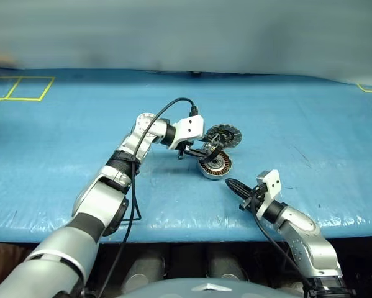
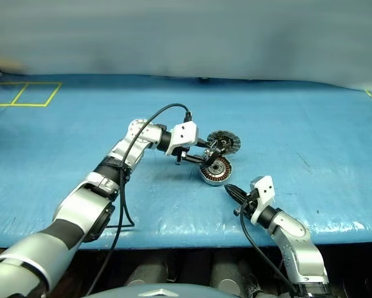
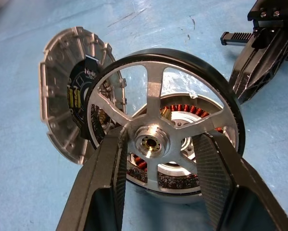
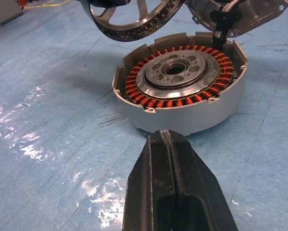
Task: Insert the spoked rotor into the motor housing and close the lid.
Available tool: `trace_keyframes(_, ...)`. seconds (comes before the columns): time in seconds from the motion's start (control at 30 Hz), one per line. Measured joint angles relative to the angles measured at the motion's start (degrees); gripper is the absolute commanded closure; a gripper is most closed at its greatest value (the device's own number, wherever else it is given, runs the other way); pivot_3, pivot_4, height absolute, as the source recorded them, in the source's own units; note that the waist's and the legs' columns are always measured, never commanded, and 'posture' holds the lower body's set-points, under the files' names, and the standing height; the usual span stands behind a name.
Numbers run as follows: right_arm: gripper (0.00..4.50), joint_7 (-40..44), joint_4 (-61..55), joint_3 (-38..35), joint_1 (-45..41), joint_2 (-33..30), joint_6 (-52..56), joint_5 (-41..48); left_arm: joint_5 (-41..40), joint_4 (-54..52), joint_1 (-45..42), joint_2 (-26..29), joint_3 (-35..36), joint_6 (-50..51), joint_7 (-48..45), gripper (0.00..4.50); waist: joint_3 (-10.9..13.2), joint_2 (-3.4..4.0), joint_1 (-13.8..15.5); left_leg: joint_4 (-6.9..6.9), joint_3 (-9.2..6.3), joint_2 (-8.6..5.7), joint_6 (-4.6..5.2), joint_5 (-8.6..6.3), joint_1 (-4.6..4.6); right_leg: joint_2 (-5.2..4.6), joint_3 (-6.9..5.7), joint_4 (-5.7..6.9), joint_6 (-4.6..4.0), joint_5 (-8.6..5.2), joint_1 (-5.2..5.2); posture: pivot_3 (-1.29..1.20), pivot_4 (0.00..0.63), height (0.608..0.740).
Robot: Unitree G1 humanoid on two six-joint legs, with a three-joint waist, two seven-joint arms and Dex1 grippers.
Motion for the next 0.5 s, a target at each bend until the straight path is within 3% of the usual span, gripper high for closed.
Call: trace_keyframes(0.5, 4.50, -1.6, 0.0, 0.0, 1.1, 0.2, -0.9, -0.1, 4.4, 5.6, -1.5, -1.4, -1.6, -4.6, 1.6, 2.79, 0.0, 0.00, 0.0, -0.01, 0.00, 0.00, 0.02, 0.01, 0.00, 0.01, 0.00, -0.01, 0.00, 0.00, 0.00, 0.00, 0.150, 0.740)
